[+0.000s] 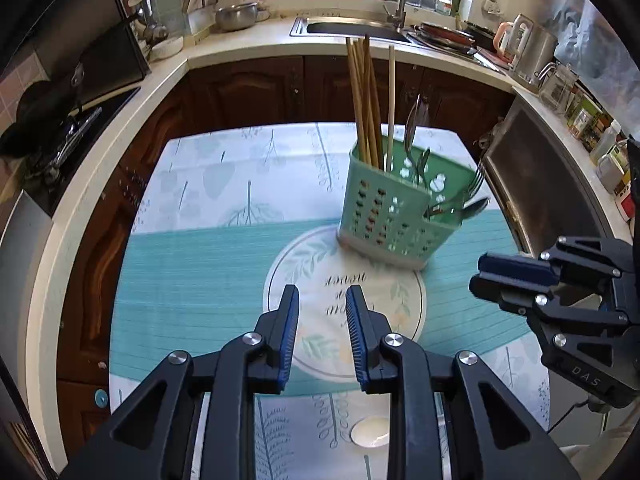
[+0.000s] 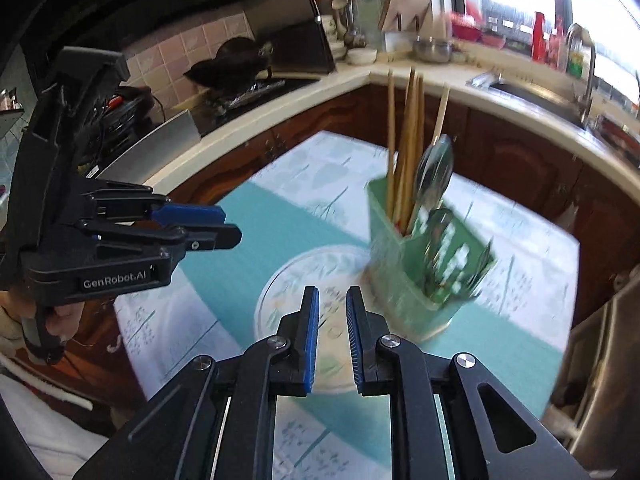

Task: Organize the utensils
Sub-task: 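Open both tools to release the utensils into the caddy, then move both tools toward the white ceramic spoon on the tablecloth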

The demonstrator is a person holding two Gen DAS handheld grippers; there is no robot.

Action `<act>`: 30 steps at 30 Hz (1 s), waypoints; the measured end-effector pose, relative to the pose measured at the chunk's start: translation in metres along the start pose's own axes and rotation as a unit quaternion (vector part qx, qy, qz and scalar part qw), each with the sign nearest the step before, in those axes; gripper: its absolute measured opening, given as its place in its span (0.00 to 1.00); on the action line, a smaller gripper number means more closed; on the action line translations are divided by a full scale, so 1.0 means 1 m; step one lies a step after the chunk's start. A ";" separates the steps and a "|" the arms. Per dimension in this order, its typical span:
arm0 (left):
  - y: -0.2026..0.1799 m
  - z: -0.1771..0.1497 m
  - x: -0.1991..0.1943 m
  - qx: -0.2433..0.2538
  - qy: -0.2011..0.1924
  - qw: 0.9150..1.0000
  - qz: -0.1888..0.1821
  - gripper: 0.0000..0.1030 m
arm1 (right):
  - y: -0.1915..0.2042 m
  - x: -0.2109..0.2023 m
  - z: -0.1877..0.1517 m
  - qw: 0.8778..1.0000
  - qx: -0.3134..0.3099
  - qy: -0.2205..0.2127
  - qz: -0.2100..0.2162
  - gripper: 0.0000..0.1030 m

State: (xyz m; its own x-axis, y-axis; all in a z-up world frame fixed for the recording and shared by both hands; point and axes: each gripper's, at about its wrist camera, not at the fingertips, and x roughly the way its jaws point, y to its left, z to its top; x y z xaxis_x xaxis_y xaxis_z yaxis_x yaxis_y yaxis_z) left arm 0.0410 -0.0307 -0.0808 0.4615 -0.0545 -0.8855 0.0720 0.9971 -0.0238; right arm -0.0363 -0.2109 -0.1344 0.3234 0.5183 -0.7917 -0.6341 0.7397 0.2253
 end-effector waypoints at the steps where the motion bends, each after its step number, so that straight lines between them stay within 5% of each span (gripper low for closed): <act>1: 0.000 -0.006 0.002 0.000 0.005 1.000 0.001 0.23 | 0.000 0.005 -0.006 1.000 0.006 0.008 0.005 0.14; 11: -0.007 -0.066 0.030 0.031 0.065 0.997 -0.016 0.31 | 0.010 0.043 -0.078 0.993 0.067 0.093 0.007 0.18; 18: -0.012 -0.083 0.042 0.077 0.090 0.992 -0.052 0.41 | 0.004 0.051 -0.111 0.985 0.132 0.108 -0.016 0.22; 30: 0.011 -0.121 0.075 0.103 0.172 0.964 -0.172 0.41 | 0.056 0.067 -0.135 0.977 0.163 0.120 -0.071 0.23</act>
State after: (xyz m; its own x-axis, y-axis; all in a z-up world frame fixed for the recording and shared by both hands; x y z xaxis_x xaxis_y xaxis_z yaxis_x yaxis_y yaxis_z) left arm -0.0305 -0.0177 -0.2033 0.0604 -0.3236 -0.9443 0.3584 0.8899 -0.2821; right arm -0.1449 -0.1921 -0.2513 0.1921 0.3145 -0.9296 -0.3242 0.9144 0.2424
